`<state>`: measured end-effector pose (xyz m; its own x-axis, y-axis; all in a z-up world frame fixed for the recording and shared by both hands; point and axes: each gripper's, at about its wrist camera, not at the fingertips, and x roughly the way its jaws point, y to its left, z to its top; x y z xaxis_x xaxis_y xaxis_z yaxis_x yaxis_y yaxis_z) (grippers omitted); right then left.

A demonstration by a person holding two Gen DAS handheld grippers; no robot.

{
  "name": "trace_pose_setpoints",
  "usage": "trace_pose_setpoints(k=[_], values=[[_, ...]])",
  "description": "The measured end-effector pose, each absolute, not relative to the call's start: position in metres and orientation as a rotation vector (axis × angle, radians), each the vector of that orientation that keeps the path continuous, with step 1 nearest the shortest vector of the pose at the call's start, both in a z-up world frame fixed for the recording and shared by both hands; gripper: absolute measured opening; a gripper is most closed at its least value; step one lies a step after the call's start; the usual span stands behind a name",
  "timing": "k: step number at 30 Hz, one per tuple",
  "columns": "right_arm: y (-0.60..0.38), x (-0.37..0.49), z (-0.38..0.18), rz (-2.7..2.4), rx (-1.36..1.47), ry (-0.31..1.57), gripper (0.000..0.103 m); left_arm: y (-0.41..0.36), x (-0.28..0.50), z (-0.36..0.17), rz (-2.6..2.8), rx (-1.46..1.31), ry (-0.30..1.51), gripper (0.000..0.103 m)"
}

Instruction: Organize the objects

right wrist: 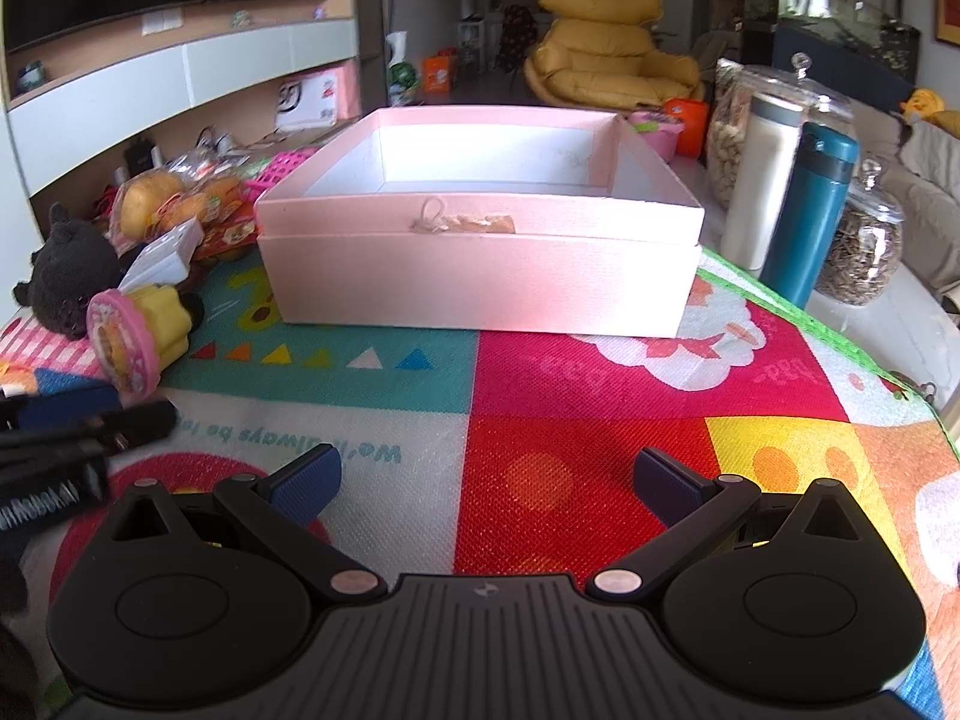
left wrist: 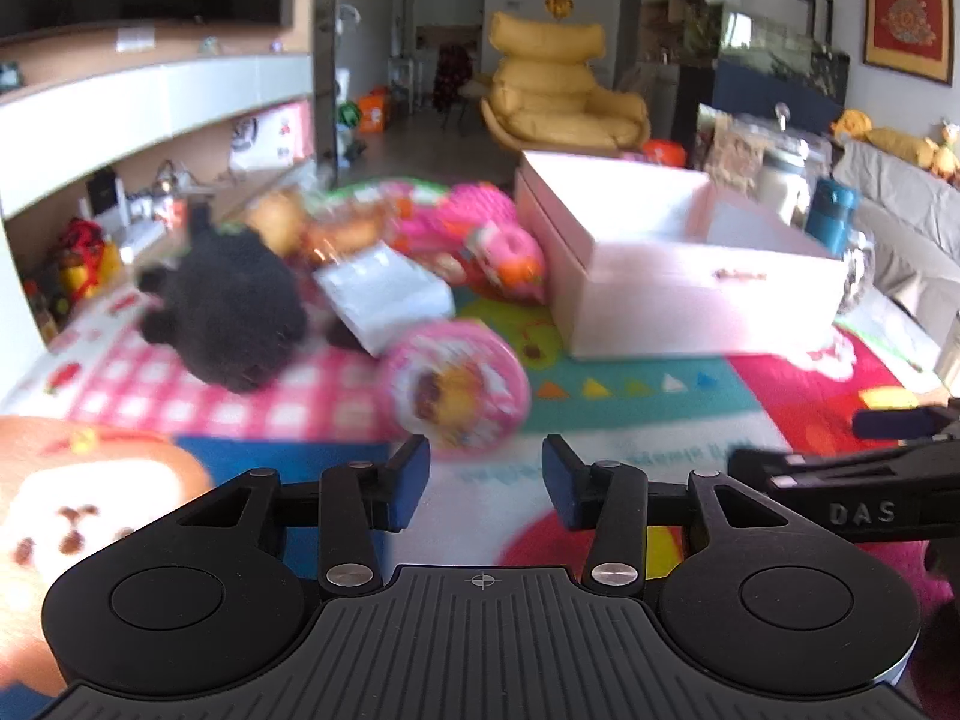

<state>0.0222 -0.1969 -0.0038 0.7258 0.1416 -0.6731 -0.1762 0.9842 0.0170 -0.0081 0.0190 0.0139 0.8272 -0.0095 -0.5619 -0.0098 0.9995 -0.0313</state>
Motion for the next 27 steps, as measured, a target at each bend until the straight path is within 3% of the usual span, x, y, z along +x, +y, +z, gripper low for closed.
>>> trace_pose_setpoints(k=[6,11,19,27], values=[[-0.199,0.021,-0.004,0.202,-0.058,0.749,0.103,0.058,-0.016,0.047,0.036,0.007,0.475,0.05],[-0.2,0.021,-0.004,0.203,-0.061,0.752,0.103,0.114,0.033,0.058,0.168,-0.173,0.565,0.047],[-0.2,0.021,-0.003,0.202,-0.061,0.758,0.103,0.139,0.082,0.043,0.248,-0.163,0.634,0.072],[-0.2,0.02,-0.003,0.203,-0.057,0.753,0.103,0.17,0.096,0.021,0.188,-0.257,0.669,0.076]])
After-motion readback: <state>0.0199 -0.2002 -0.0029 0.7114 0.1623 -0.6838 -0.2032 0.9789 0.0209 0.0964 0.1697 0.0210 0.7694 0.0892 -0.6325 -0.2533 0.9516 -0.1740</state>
